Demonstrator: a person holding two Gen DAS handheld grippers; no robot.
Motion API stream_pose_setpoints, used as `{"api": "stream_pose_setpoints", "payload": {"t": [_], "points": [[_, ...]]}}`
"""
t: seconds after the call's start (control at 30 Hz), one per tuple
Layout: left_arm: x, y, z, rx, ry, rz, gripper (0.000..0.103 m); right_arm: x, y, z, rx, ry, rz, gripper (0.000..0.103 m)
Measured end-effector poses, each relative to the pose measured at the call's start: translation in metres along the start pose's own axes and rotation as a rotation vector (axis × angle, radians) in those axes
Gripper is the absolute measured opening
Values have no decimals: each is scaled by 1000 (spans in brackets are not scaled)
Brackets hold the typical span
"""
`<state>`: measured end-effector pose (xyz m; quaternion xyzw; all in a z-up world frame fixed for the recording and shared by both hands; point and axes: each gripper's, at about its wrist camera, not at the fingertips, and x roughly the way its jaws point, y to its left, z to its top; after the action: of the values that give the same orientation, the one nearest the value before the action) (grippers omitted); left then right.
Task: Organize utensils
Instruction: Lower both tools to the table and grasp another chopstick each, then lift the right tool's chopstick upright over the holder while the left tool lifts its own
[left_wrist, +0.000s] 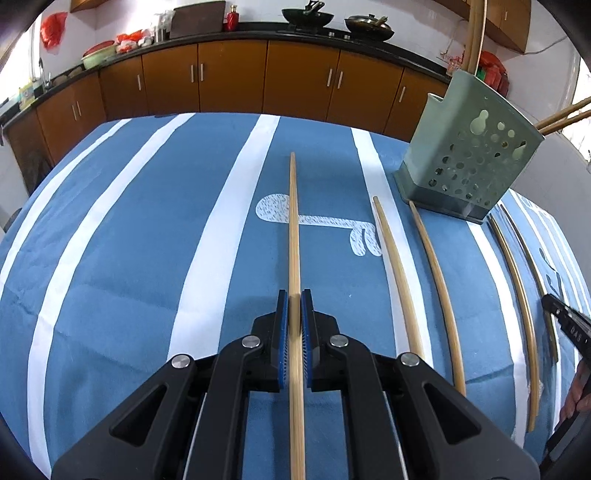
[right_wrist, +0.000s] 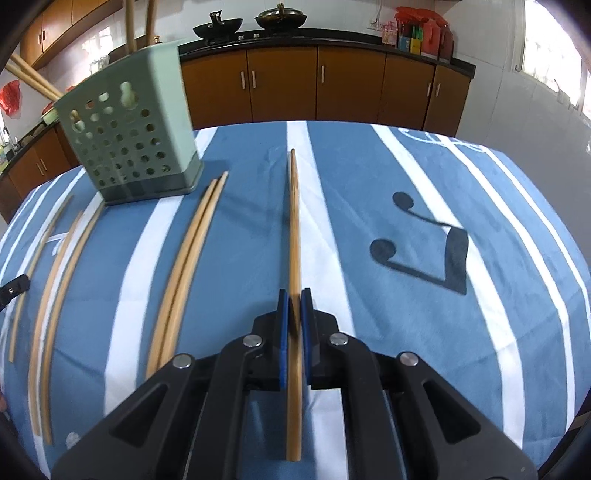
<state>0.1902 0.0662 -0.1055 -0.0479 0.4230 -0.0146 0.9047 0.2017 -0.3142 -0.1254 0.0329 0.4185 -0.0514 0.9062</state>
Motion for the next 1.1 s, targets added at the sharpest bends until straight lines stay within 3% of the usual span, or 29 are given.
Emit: {"api": "stream_pose_setpoints", "payload": {"t": [0.57,1.1], "points": [[1,9,-1,-43,-4,-55,9,5,-7,2,36,-3,28,9],[2,7,0,-45,-5,-56,9,4,-8,1,41,-4,34,9]]}}
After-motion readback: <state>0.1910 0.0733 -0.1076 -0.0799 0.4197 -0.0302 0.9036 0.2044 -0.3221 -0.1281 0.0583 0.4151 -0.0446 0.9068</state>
